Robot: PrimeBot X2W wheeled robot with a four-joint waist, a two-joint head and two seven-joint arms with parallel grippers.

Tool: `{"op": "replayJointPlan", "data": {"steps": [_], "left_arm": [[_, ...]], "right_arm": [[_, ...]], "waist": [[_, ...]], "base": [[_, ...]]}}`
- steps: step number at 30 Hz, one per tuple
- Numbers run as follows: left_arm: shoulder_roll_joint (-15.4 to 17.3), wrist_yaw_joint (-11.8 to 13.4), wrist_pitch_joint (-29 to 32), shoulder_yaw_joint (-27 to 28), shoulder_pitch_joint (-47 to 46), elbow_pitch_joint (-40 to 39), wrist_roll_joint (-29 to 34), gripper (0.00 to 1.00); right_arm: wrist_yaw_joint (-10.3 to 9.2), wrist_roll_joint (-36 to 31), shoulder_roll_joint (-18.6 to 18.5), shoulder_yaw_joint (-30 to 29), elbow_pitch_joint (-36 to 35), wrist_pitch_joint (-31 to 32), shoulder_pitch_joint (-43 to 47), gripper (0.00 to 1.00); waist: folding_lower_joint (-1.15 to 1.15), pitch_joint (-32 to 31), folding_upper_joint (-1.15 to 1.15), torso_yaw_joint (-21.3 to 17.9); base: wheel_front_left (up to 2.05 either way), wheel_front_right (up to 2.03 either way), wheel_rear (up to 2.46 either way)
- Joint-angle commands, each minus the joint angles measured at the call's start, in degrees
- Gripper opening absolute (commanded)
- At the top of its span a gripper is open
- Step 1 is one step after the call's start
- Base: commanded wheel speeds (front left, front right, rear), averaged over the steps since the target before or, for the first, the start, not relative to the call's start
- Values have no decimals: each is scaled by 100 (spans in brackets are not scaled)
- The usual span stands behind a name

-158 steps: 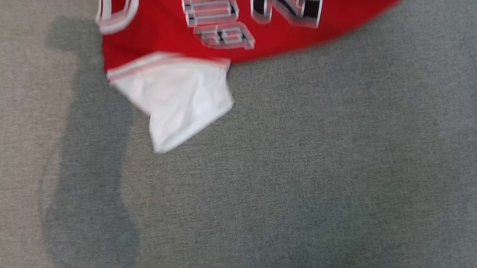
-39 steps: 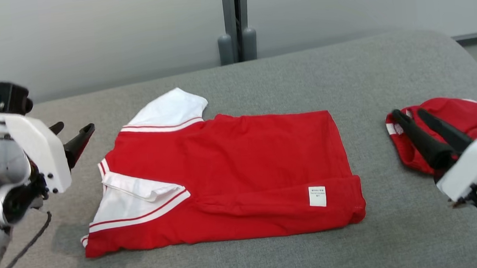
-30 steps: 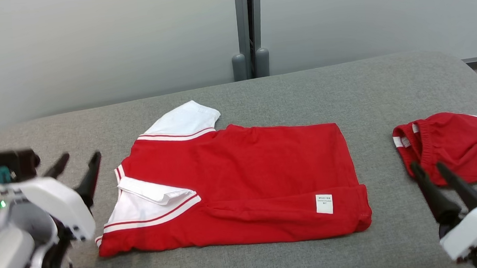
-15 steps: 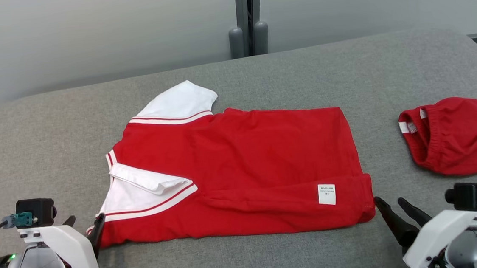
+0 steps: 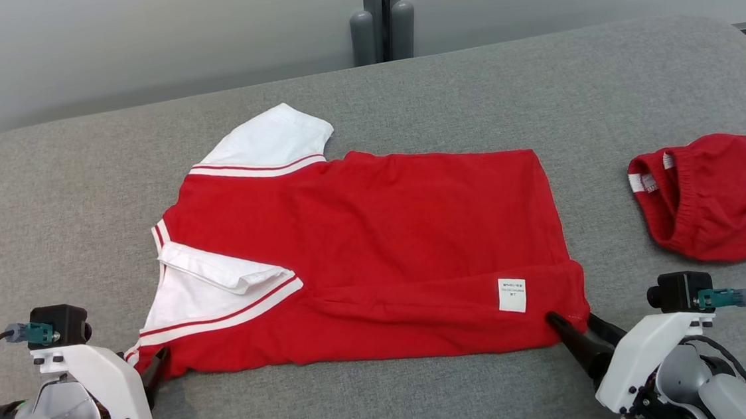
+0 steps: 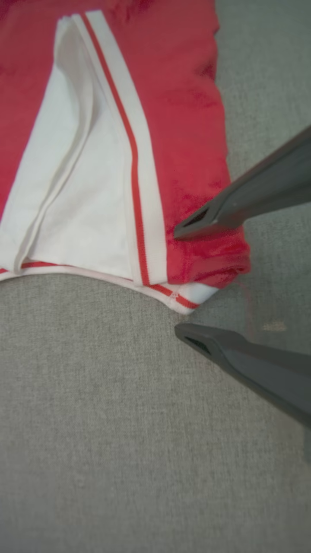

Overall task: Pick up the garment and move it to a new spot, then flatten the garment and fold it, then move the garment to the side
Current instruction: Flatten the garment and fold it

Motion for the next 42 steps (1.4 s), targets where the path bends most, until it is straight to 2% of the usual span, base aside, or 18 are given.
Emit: {"op": "replayJointPlan", "data": {"steps": [1,4,7,8,9,10,11,12,13,14,21,27,31,37,42], "left_arm": [[23,-40,63,19,-15,-21,-47,100],[62,8,260,-10,5,-98,-136,100],[-34,-43,367,38,43,-79,-315,100],[-50,-51,379,54,33,-61,-341,97],[-51,-63,383,46,15,-44,-332,84],[-60,-87,349,50,-9,-22,-320,62],[-87,-99,320,76,-24,2,-348,26],[-108,-122,309,90,-32,31,-373,0],[-113,-142,290,93,-47,62,-368,0],[-107,-145,274,80,-69,96,-330,0],[-105,-186,292,7,87,94,-335,0],[28,-35,428,-63,386,-244,-412,0],[230,191,559,-94,679,-764,-469,0],[555,680,715,-136,1235,-1668,-582,0],[636,1002,665,-146,1668,-2214,-686,0]], "right_arm": [[5,53,-40,30,45,8,-68,100],[5,147,-66,164,158,-1,-127,100],[5,244,-68,276,238,-42,-166,100],[5,274,-67,310,257,-54,-196,98],[5,302,-67,346,272,-72,-225,86],[5,325,-68,384,287,-82,-246,55],[5,363,-74,412,303,-91,-260,40],[5,385,-84,440,318,-112,-284,26],[5,415,-96,462,329,-143,-316,9],[5,449,-110,488,350,-160,-338,0],[5,759,-298,676,374,-167,-251,0],[5,1032,-569,804,257,66,2,0],[5,1252,-838,768,107,332,228,0],[4,1464,-1204,610,-220,669,600,0],[4,1424,-1334,434,-328,899,874,0]], "waist": [[0,14,0,5],[0,43,0,23],[0,52,0,30],[0,57,0,29],[0,60,0,28],[0,61,0,28],[0,57,0,31],[0,49,0,35],[0,41,0,38],[0,22,0,42],[0,-337,0,96],[0,-744,0,148],[0,-933,0,228],[0,-1056,0,327],[0,-1109,0,386]], "base": [[0,0,0],[0,0,0],[0,0,0],[0,0,0],[0,0,0],[0,0,0],[0,0,0],[0,0,0],[0,0,0],[0,0,0],[0,0,0],[0,0,0],[0,0,0],[0,0,0],[0,0,0]]}}
